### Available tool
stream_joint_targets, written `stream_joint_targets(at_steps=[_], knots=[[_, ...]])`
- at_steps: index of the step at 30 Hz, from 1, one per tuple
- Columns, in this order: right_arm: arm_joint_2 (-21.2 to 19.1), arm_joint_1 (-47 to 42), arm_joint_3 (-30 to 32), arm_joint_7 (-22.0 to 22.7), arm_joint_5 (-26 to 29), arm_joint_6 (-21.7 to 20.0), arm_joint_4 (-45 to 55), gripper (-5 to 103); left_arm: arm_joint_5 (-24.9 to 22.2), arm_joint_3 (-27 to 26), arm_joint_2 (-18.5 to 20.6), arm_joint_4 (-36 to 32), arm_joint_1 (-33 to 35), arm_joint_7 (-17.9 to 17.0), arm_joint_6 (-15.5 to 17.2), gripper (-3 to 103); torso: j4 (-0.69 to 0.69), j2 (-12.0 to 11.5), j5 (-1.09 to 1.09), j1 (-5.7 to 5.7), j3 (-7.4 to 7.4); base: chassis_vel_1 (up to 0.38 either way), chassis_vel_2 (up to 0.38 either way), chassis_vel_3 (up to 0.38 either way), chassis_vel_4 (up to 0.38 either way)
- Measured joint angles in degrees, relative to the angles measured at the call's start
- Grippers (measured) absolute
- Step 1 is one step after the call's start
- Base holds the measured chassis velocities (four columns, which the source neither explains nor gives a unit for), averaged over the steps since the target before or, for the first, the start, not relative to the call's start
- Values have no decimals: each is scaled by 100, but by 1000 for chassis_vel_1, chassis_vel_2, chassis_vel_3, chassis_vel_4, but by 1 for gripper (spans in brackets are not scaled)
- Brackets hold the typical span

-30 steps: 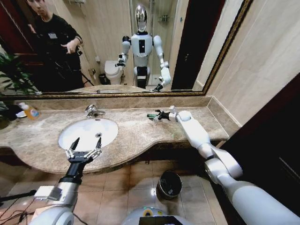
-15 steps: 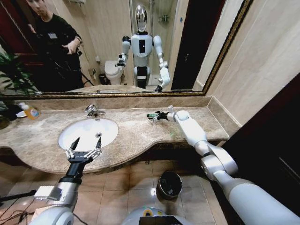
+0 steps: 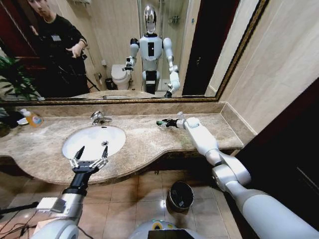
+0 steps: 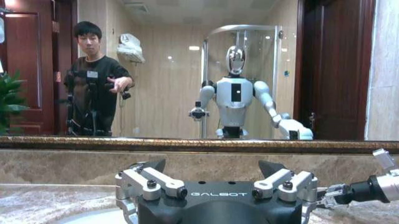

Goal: Pick up the trash from the sink and place it in the trash bin.

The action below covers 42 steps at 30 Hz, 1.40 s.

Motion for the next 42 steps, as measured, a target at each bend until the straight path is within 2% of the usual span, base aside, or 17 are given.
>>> stream_joint_targets(at_steps=[6,9,10,12,14,15,17,20,21,24,25,28,30,33,34,38,42], knots=[[-56,-46,3,27,1,-2,63,37,0,0,0,0,0,0,0,100,0,0,0,0,0,0,0,0,0],[-134,-108,7,40,46,-3,218,21,0,0,0,0,0,0,0,100,0,0,0,0,0,0,0,0,0],[-134,-108,7,40,46,-3,218,21,0,0,0,0,0,0,0,100,0,0,0,0,0,0,0,0,0],[-210,-204,-3,137,188,-34,449,11,0,0,0,0,0,0,0,100,0,0,0,0,0,0,0,0,0],[-266,-278,-26,214,304,-65,616,11,0,0,0,0,0,0,0,100,0,0,0,0,0,0,0,0,0],[-409,-467,-99,411,583,-150,1024,5,0,0,0,0,0,0,0,100,0,0,0,0,0,0,0,0,0],[-504,-572,-145,533,753,-204,1257,3,0,0,0,0,0,0,0,100,1,0,1,0,0,0,0,0,0],[-959,-1112,-269,1067,1455,-338,2381,3,0,0,0,0,0,-1,0,100,0,0,1,0,-1,0,0,0,0],[-959,-1112,-269,1067,1455,-338,2381,3,0,0,0,0,0,-1,0,100,0,0,1,0,-1,0,0,0,0],[-1445,-1941,-284,1976,2192,-380,3725,3,0,0,0,0,0,1,0,100,-1,0,2,0,0,0,0,0,0],[-1445,-1941,-284,1976,2192,-380,3725,3,0,0,0,0,0,1,0,100,-1,0,2,0,0,0,0,0,0],[-1834,-2862,-66,3001,2692,-380,5038,3,0,0,0,0,0,0,0,100,0,1,1,0,-1,0,0,0,0],[-1894,-3031,-2,3119,2729,-377,5236,3,0,0,0,0,0,2,0,100,0,1,2,0,-2,0,0,0,0],[-2190,-4093,317,3812,2902,-303,6276,3,0,0,0,0,0,3,0,100,-3,1,3,-1,-1,0,0,0,0],[-2274,-4834,578,4304,2972,-246,6932,3,0,0,0,0,0,1,0,100,-1,1,2,-1,-1,0,0,0,0],[-2147,-5692,1063,4661,2973,-187,7571,3,0,0,0,0,0,1,0,100,0,1,1,-1,-1,0,0,0,0],[-1950,-6536,1557,4672,2912,-147,7977,3,0,0,0,0,0,0,0,100,0,1,1,-1,-1,0,0,0,0]])
